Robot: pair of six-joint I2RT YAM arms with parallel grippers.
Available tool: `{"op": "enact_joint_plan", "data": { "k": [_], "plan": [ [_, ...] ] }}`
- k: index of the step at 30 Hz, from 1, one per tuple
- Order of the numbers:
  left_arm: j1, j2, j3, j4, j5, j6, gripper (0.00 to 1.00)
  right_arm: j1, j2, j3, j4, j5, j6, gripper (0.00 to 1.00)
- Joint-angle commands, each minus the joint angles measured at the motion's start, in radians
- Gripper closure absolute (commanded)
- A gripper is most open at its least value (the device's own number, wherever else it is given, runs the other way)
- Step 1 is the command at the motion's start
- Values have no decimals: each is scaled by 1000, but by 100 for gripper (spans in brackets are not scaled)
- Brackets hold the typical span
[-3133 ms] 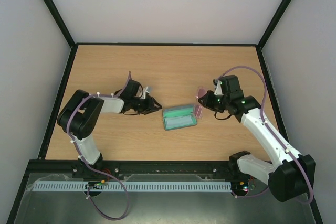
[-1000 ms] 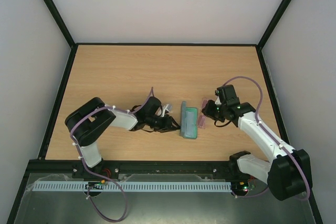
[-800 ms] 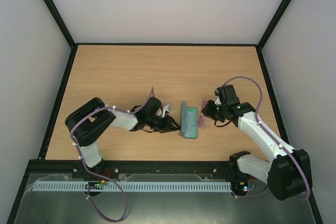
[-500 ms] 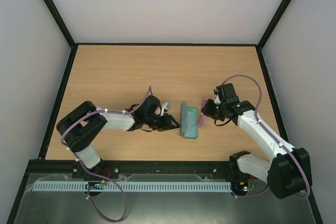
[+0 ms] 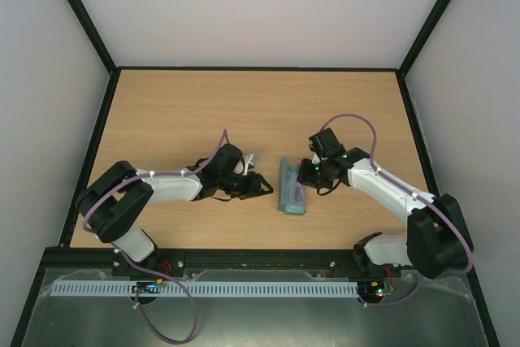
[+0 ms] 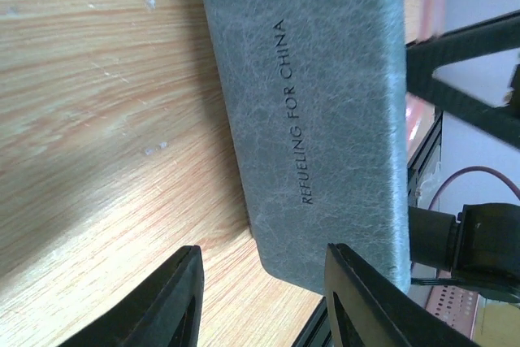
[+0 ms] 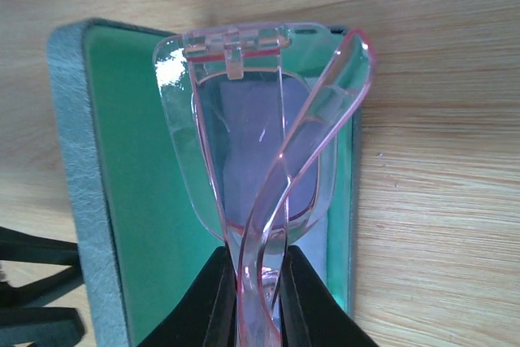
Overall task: Organize the sunglasses
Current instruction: Place the sunglasses in the sunglasses case.
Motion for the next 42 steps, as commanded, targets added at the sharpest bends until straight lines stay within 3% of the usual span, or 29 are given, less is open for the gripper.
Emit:
{"op": "enact_joint_plan", "data": {
  "k": [1, 20, 42],
  "plan": [
    [14, -36, -16, -18, -6, 22, 56, 37, 55, 33, -36, 36, 30, 99],
    [37, -53, -49, 37, 43, 27, 56, 117, 230, 81, -3, 114, 120, 99],
    [49, -67, -61, 61, 62, 24, 57, 176, 307, 103, -31, 209, 148, 99]
  ]
}}
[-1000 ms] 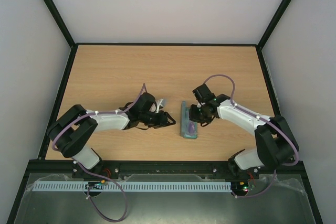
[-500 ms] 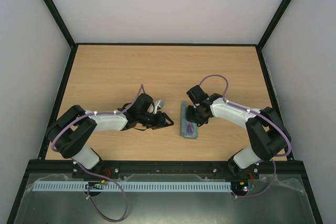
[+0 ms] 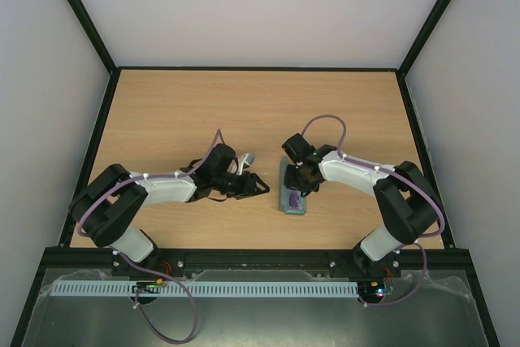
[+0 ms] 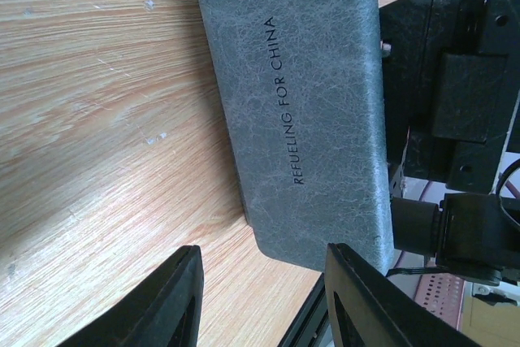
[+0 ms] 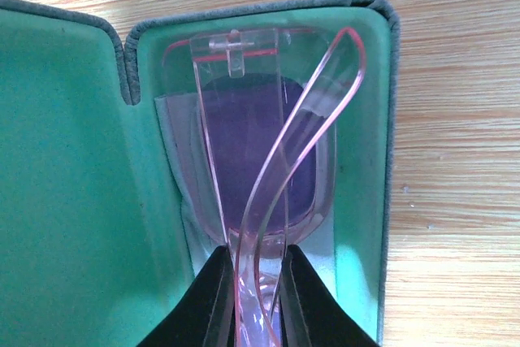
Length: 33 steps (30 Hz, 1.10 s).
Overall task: Organize the sunglasses
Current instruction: Place the sunglasses in the sunglasses case.
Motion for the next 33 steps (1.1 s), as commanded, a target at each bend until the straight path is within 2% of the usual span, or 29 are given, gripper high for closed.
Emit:
{"op": "enact_joint_plan", "data": {
  "k": [1, 6, 12, 21, 28, 33],
  "plan": [
    [5, -15, -9, 24, 14, 9, 56, 17, 23, 16, -42, 18, 18, 99],
    [5, -12, -7, 28, 16, 6, 56, 17, 20, 7, -39, 21, 22, 97],
    [5, -17, -1, 16, 14, 7, 56, 17, -27, 16, -50, 23, 24, 80],
    [5, -22, 5, -3, 5, 8, 56, 17, -97, 58, -104, 32, 12, 68],
    [5, -42, 30, -59, -15, 18, 56, 6, -199, 52, -157, 86, -3, 67],
    [5, -51, 48, -106, -34, 26, 57, -87, -324, -24, -114, 30, -38, 75]
  ]
}}
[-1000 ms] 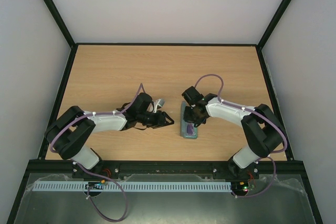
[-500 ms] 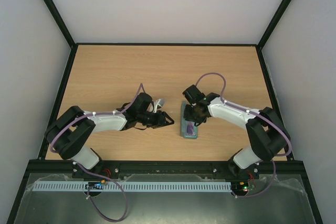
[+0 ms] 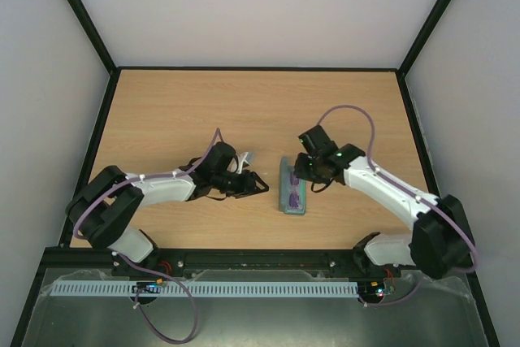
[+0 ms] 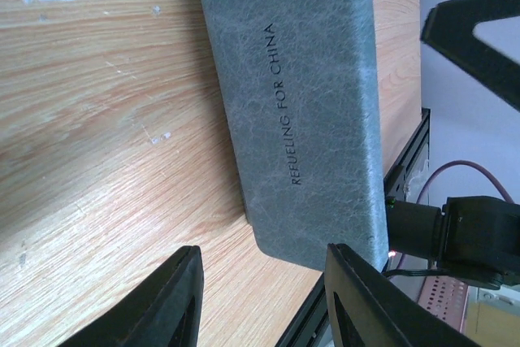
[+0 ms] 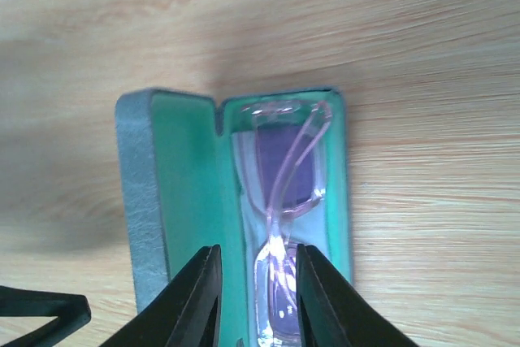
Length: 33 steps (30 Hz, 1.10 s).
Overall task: Organize the sunglasses
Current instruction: Place the sunglasses in the sunglasses case, then close the sunglasses case at the center of the board.
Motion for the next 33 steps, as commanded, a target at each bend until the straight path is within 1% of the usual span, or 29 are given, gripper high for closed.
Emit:
{"op": "enact_joint_plan", "data": {
  "k": [1, 3, 6, 12, 15, 22, 28, 30, 31, 33],
  "plan": [
    [4, -30, 35, -53, -22, 21, 56, -93, -118, -81, 4, -44, -40, 76],
    [4, -26, 42, -64, -24, 23, 57, -145, -156, -134, 51, -114, -53, 77],
    [6, -20, 54, -83, -33, 30, 56, -201, -165, -190, 102, -189, -73, 78],
    [6, -36, 68, -111, -46, 28, 56, -256, -158, -302, 239, -329, -70, 79],
    [6, -34, 95, -139, -53, 35, 58, -271, -137, -327, 283, -367, -67, 84],
    [6, -18, 144, -153, -47, 32, 71, -285, -116, -351, 349, -397, -65, 87],
    [-8, -7, 161, -142, -42, 17, 88, -287, -96, -374, 395, -421, -57, 90],
    [-17, -2, 168, -137, -43, 14, 96, -286, -87, -381, 407, -426, -53, 91],
    [-24, 3, 172, -136, -44, 11, 98, -286, -83, -384, 410, -426, -53, 92],
    [-34, 17, 183, -134, -45, 9, 98, -287, -78, -388, 408, -419, -53, 94]
  ]
}}
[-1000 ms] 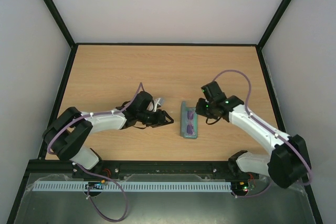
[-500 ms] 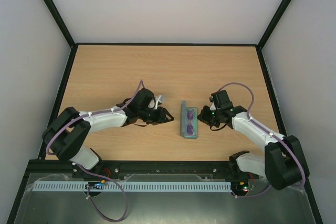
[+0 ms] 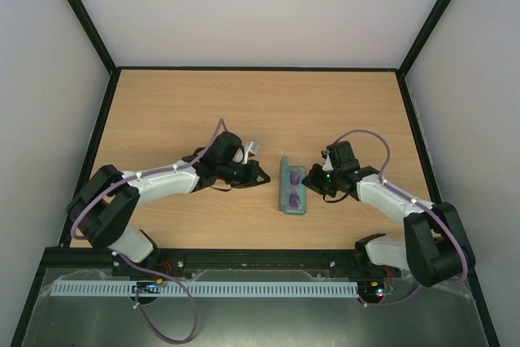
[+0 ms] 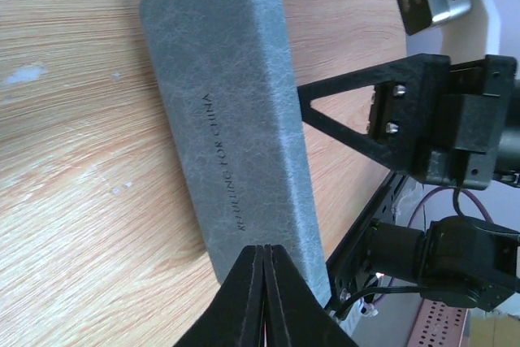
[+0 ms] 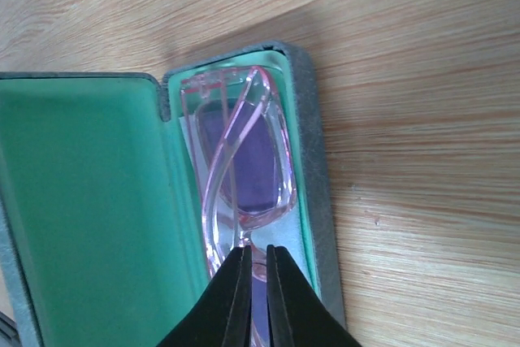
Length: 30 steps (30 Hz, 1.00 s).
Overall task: Organize the sunglasses
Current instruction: Close the sunglasses case at the center of the board.
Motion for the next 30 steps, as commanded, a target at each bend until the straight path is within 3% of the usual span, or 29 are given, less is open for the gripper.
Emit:
{"op": "enact_joint_plan", "data": {
  "k": [1, 30],
  "plan": [
    [-28, 28, 49, 3, 3, -6, 98, -4, 15, -26, 13, -16, 5, 94],
    [-132, 219, 176, 56, -12, -44, 98, -17, 53, -108, 91, -23, 7, 99]
  ]
}}
